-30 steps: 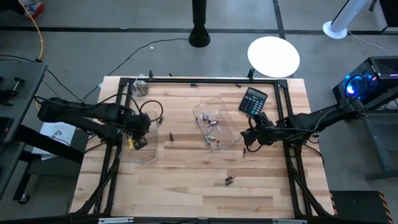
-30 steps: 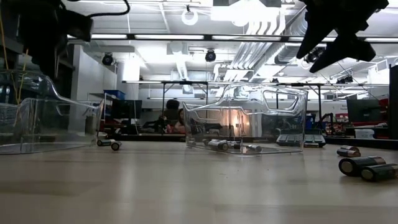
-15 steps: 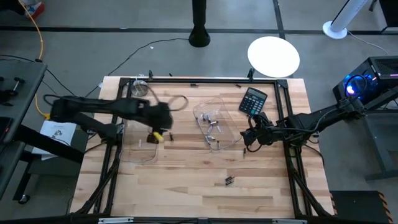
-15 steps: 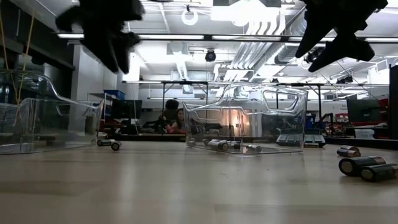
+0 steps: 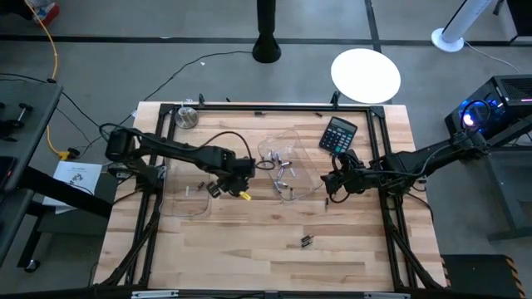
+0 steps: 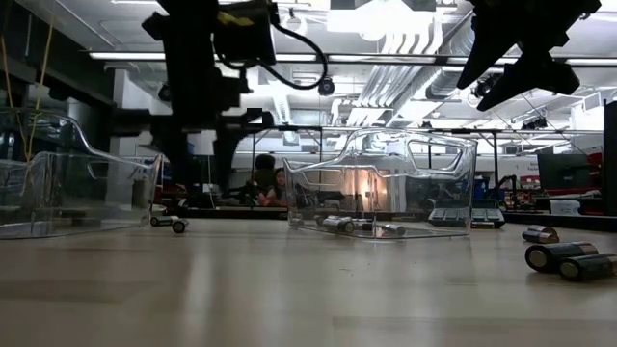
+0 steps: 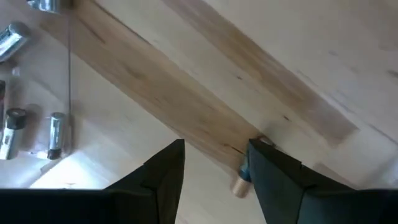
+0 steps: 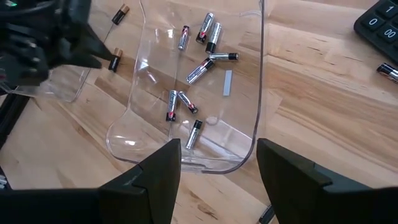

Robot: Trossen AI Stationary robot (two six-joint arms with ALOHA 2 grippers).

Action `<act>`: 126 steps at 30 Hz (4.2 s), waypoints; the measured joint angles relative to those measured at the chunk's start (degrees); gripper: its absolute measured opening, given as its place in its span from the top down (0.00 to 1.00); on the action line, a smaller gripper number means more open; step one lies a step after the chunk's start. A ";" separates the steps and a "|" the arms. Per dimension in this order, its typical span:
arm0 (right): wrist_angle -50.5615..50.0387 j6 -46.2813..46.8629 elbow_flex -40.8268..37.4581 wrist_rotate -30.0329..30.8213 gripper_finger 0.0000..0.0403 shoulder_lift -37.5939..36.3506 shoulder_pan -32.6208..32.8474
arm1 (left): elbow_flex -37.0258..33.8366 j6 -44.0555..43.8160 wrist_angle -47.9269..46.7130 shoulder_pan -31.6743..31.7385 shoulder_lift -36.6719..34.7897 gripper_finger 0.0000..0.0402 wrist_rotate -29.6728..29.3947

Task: Sort batteries
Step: Put the black battery into the left transparent bin

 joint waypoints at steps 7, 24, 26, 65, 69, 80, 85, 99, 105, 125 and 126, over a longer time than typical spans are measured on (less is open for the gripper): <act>0.13 0.00 0.00 0.00 0.49 0.00 0.00 | 0.00 1.39 -0.96 0.26 2.83 0.59 -1.07; 0.13 -1.31 0.02 1.50 0.49 -0.01 0.01 | -3.51 2.47 0.90 2.80 3.24 0.59 3.08; 0.12 -1.30 0.02 1.55 0.49 0.00 0.00 | -3.52 2.84 1.56 2.86 3.39 0.60 3.64; 0.55 -0.85 0.02 1.67 0.49 0.00 0.00 | -2.53 -53.82 -14.47 1.50 -34.37 0.94 -1.62; 0.54 -0.85 0.02 2.42 0.49 0.00 0.02 | -6.92 -70.22 -20.16 -1.69 -39.94 0.94 -2.04; 0.52 -1.25 0.02 2.64 0.49 0.00 0.01 | -5.18 -82.18 -14.24 3.54 -35.10 0.53 -7.91; 0.52 -1.29 0.02 3.73 0.49 0.00 0.00 | -0.26 -81.25 -6.26 14.59 -23.88 0.48 -4.15; 0.50 -2.80 0.02 4.00 0.49 0.00 0.00 | 10.40 -85.06 -15.66 24.67 8.47 0.49 -0.44; 0.48 -3.69 0.02 4.01 0.49 0.00 0.01 | 10.40 -89.21 -12.62 22.87 9.26 0.49 -0.39; 0.46 -5.38 0.02 4.46 0.49 0.00 0.02 | 1.61 -100.70 -3.51 21.62 9.26 0.49 2.97; 0.48 -5.38 0.02 4.50 0.49 0.00 0.02 | 1.19 -100.86 -2.45 21.64 9.20 0.49 2.92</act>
